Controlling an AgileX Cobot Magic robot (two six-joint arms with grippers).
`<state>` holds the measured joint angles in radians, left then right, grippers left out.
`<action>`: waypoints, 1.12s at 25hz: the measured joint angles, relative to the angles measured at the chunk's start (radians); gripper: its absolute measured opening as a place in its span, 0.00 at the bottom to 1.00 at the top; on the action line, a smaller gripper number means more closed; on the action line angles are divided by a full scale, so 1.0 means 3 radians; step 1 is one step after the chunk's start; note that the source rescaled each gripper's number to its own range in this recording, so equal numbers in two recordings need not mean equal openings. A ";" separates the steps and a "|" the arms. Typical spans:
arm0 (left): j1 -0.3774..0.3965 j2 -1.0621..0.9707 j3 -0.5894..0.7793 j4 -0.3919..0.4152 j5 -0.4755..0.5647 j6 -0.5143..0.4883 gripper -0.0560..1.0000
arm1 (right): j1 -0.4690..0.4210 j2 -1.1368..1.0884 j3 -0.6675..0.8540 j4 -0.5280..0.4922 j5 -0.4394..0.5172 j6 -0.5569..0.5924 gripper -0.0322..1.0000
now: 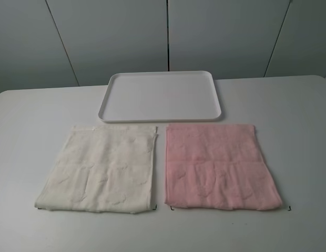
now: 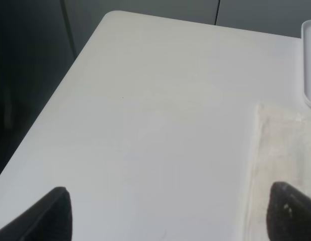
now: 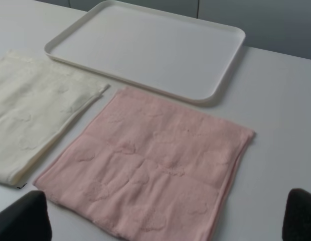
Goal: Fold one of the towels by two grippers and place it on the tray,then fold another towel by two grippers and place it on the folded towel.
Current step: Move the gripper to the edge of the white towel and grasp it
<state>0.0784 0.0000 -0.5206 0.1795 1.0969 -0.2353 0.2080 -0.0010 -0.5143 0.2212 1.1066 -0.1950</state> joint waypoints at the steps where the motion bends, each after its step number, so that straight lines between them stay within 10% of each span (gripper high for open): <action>1: 0.0000 0.0000 0.0000 0.0000 0.0000 -0.0006 0.99 | 0.0000 0.0000 0.0000 0.0000 0.0000 0.0000 1.00; 28: 0.0000 0.0230 -0.0235 -0.0293 -0.0027 0.0519 0.99 | 0.0000 0.0031 -0.0089 0.0083 0.0006 0.0037 1.00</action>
<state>0.0784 0.0689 -0.5912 0.0916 1.0888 -0.0795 0.2080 0.0083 -0.5409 0.2460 1.1085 -0.1840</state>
